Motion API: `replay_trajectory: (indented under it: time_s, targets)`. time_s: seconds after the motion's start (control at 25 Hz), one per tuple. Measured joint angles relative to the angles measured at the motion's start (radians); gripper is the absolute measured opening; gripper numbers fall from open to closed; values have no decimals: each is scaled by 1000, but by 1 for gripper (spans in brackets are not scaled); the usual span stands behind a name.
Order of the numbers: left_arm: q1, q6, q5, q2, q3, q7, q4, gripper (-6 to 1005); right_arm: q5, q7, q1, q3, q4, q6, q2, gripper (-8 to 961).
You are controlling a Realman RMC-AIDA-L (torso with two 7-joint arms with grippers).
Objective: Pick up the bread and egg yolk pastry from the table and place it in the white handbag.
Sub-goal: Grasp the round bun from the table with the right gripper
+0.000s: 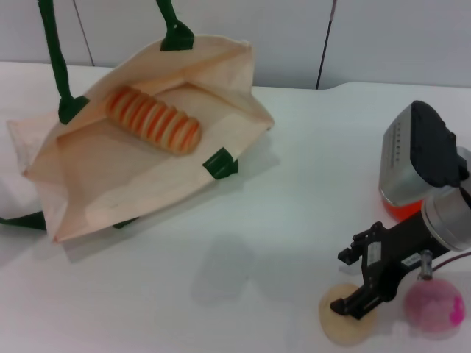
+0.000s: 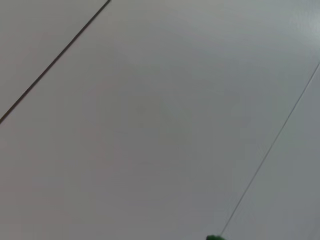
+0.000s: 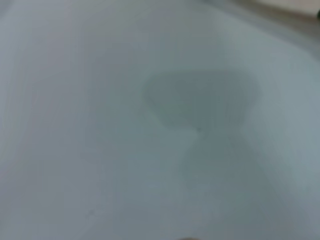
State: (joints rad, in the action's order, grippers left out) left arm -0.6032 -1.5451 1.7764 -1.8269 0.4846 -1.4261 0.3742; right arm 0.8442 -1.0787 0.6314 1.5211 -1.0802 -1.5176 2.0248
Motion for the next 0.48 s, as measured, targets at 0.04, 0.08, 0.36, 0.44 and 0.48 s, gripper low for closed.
replay_trajectory:
  time_s: [0.04, 0.08, 0.36, 0.44, 0.48]
  targets:
    - [1, 0, 0, 0, 0, 0, 0, 114, 0, -4, -1, -2, 1, -7, 0, 909]
    - [1, 0, 0, 1, 0, 0, 0, 114, 2, -9, -1, -3, 2, -16, 1, 909]
    - [3, 0, 2, 2, 0, -1, 0, 113, 2, -20, 1, 4, 29, -71, 2, 909]
    - [4, 0, 3, 2, 0, -1, 0, 113, 0, -22, 2, 7, 44, -81, 1, 909]
    - [5, 0, 4, 2, 0, -1, 0, 113, -1, -23, 2, 9, 48, -86, 1, 909]
